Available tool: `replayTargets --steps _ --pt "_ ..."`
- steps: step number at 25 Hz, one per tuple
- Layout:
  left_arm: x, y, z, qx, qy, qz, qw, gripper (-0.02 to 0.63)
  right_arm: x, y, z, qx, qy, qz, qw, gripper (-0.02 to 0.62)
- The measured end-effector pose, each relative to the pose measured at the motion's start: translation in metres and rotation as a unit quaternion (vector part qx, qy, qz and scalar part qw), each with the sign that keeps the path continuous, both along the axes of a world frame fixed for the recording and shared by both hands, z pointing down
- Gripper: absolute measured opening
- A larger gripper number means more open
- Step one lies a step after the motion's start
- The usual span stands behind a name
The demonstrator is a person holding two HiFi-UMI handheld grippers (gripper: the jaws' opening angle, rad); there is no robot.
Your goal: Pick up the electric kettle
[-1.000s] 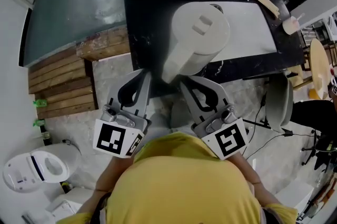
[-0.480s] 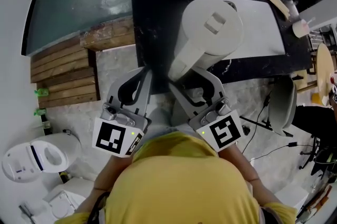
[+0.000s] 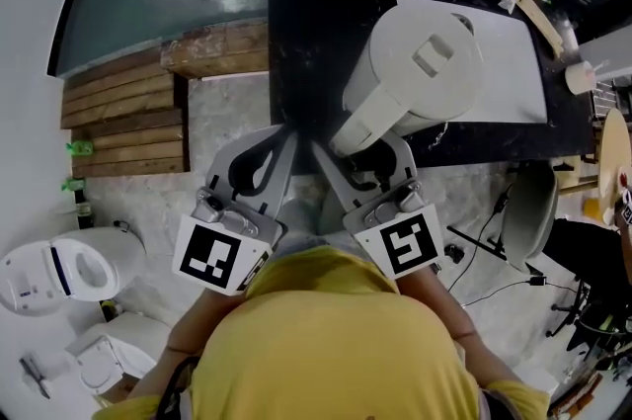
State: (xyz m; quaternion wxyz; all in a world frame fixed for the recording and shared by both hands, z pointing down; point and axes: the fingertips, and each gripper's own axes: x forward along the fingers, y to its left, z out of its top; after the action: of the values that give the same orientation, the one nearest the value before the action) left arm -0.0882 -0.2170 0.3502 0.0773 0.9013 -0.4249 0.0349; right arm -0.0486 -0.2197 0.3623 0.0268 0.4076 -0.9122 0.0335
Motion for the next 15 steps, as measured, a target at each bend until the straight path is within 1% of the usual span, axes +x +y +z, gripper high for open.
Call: replayTargets --steps 4,9,12,13,14,15 --pt "0.001 -0.003 0.0 -0.012 0.007 -0.011 0.9998 0.008 -0.004 -0.005 0.003 -0.003 -0.003 0.003 1.0 0.187" --pt "-0.002 -0.002 0.003 -0.005 -0.008 -0.01 0.9999 0.008 -0.008 -0.008 0.003 -0.003 -0.012 0.006 1.0 0.186" --pt "-0.004 -0.002 0.005 -0.009 -0.009 -0.014 0.9998 0.008 -0.009 -0.012 0.004 0.001 -0.009 0.023 1.0 0.186" --pt "-0.004 -0.002 0.005 -0.01 -0.009 -0.015 0.9998 0.008 -0.008 -0.013 0.004 0.001 -0.008 0.031 0.999 0.177" --pt "-0.005 -0.003 0.006 -0.012 -0.008 -0.016 0.9998 0.008 -0.008 -0.015 0.005 0.0 -0.008 0.038 0.999 0.143" --pt "-0.006 -0.002 0.006 -0.013 -0.008 -0.017 0.9997 0.008 -0.007 -0.016 0.005 -0.001 -0.009 0.041 0.999 0.135"
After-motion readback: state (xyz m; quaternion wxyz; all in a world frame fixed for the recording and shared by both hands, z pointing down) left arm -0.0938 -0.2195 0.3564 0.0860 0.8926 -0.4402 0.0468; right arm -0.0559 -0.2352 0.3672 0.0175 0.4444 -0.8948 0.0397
